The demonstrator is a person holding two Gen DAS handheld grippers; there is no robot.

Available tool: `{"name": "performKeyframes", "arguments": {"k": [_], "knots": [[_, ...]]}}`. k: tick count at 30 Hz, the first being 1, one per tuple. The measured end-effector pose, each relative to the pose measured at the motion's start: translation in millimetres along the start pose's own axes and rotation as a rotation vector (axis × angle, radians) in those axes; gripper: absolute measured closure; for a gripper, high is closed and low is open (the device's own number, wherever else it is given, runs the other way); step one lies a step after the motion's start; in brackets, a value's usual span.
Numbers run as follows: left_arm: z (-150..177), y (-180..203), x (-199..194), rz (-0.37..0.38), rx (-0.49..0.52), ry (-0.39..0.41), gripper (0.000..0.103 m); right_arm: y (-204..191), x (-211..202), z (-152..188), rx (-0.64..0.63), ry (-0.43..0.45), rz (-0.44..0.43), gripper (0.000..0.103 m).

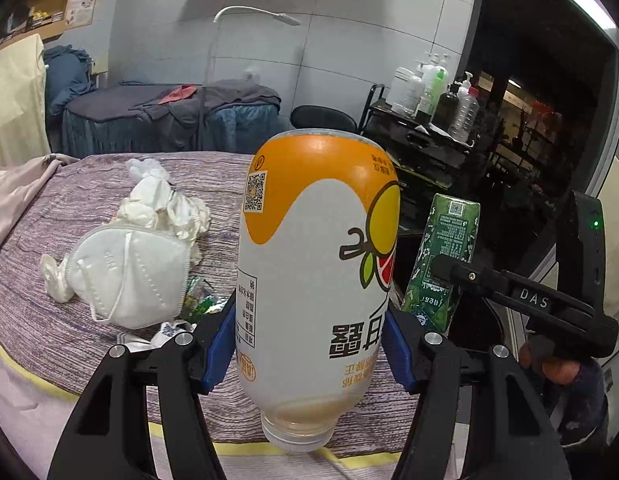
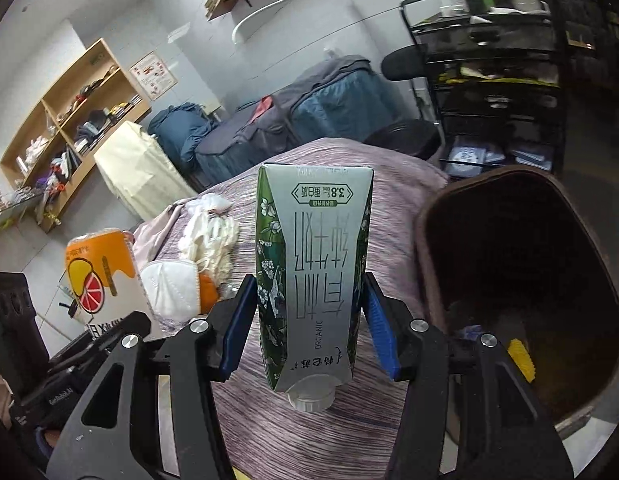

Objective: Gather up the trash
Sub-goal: 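Carry the green carton over the bin and open the right tool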

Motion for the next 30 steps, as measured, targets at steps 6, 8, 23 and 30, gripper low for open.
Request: {"name": "performKeyframes", "arguments": {"k": [6,8,23,30], "knots": [[0.0,28.9,14.7,0.052,0.035,-0.023,0.041,48.4,-18.4,1.1,0.065,0.026,0.089,0.050],[0.0,38.0,20.3,0.072,0.041,-0.036,0.041,65.1,-21.2,1.3,0.080,0.028,0.122,0.050],[4.4,97.3,60.5,0.156,0.097,-0.109,0.041,137.0,-1.6,9.1,0.011,-0.073,0.397,0.050],[6.0,103.5,69.9,0.155,0.097,-0.129,0.041,143.0,7.8,20.7,-0.017,-0.124,0.447,0.049]]}}
Point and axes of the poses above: each gripper's, at about its wrist camera, not at the fingertips, and x roughly the way its jaws point, y to its right, z to its underside, the point moved 5 cm from there along x, roughly the way its jaws point, and after that the axes turned 5 degrees about -x, right-handed, at the moved point
